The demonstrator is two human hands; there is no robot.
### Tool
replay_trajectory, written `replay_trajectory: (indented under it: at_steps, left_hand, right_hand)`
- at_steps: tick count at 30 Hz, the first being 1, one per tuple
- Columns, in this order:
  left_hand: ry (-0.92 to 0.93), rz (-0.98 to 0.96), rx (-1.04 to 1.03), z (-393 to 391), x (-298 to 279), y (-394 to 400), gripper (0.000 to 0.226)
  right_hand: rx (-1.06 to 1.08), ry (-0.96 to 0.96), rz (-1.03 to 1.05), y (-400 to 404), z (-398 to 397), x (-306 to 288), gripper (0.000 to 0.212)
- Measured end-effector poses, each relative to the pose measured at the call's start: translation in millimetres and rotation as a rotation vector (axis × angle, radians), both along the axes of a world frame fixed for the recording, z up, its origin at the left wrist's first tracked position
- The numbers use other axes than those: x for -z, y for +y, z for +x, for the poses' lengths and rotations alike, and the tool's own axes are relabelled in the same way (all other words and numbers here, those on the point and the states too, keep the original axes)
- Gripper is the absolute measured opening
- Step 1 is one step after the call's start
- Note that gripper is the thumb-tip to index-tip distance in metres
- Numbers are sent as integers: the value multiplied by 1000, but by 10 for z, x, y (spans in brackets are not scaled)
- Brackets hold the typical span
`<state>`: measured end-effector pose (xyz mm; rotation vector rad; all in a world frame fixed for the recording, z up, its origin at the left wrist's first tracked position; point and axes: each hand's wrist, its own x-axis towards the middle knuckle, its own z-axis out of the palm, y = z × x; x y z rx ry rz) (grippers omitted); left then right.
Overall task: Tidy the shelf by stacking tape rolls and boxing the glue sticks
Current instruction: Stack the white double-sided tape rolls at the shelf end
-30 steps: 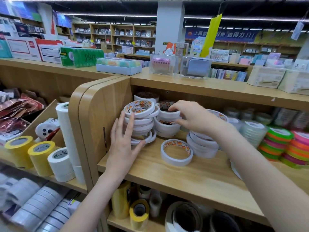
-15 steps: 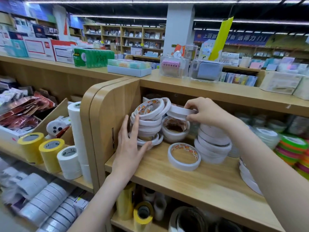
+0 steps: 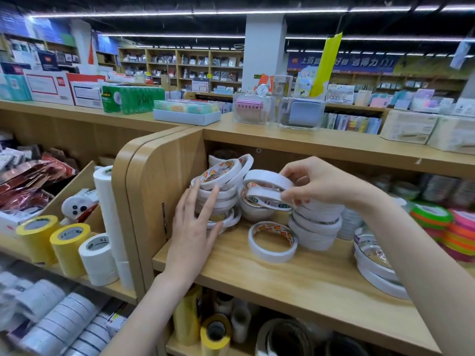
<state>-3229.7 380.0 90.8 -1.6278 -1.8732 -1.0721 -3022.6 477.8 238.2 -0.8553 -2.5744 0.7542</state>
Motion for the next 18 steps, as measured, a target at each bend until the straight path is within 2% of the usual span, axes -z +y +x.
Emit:
replay_trajectory:
  at_steps: [4,7,11,15,18]
  left_hand:
    - [16,11,-14,-2,8,-13,83]
    - [9,73,28,9,-69,-34,76]
    - [158,59,58,-29,-327,60,58]
    - [411,-56,174,-69,-540,259,56]
    - [549,-110,166,-36,-694,383,51]
  right_hand:
    - [-50,-109,342,-214,25,307,13]
    - [-85,-118,458,-327,95,641,13]
    - [-33,-109,475,-343,232,819,17]
    - [-39,-125,440,-318,351,810,15]
    - [-61,-140,405,-301,342,801,25]
